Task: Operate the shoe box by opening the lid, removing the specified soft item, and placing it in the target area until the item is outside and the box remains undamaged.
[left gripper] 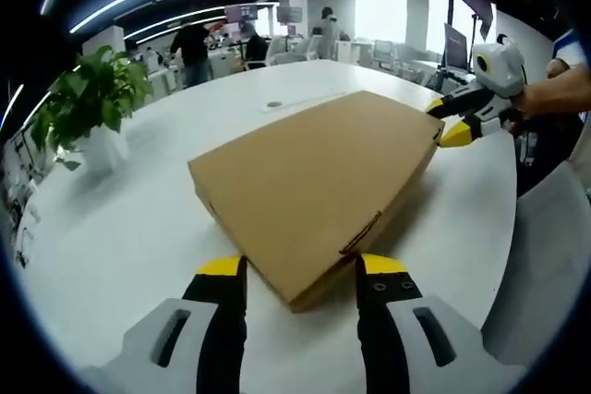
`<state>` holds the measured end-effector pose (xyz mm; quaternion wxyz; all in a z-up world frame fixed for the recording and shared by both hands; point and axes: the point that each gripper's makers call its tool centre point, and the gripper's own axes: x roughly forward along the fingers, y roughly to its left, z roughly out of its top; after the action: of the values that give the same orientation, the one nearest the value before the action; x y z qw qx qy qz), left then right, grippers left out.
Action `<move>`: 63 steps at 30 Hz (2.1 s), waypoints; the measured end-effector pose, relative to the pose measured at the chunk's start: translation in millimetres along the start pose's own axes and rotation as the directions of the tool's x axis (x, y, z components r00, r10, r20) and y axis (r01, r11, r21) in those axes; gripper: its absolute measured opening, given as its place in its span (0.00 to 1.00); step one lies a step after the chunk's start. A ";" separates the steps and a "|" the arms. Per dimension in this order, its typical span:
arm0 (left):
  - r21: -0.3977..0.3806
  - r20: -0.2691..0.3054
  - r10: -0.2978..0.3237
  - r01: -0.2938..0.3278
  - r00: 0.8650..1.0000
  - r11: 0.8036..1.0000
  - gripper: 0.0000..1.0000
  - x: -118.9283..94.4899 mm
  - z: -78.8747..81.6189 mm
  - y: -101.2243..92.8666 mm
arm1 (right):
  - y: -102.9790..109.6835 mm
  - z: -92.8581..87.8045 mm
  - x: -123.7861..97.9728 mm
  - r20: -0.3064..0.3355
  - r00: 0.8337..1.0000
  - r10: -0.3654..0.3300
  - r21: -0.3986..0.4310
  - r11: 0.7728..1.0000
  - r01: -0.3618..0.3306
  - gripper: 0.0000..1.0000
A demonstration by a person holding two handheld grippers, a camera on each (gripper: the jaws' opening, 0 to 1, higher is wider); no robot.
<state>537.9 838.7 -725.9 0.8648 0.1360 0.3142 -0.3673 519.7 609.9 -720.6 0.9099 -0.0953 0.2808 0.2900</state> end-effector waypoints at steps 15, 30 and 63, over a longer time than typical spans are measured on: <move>0.045 -0.027 -0.054 0.055 0.998 0.997 0.46 -15.8 -12.8 -5.1 | 35.3 -13.3 -18.6 -0.004 0.999 -0.033 0.025 0.999 0.033 0.40; 0.065 -0.051 -0.080 0.083 0.995 0.994 0.46 -35.3 -29.3 -14.3 | 61.5 -22.5 -33.4 0.004 0.998 -0.056 0.060 0.997 0.055 0.38; 0.019 -0.038 -0.099 0.099 0.994 0.995 0.65 -46.8 -20.8 -30.0 | 69.5 -9.0 -48.0 0.037 0.999 -0.025 0.050 0.999 0.023 0.45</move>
<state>482.1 853.3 -711.8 0.8380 0.1363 0.3327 -0.4104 442.9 640.6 -701.5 0.9205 -0.0708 0.2695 0.2738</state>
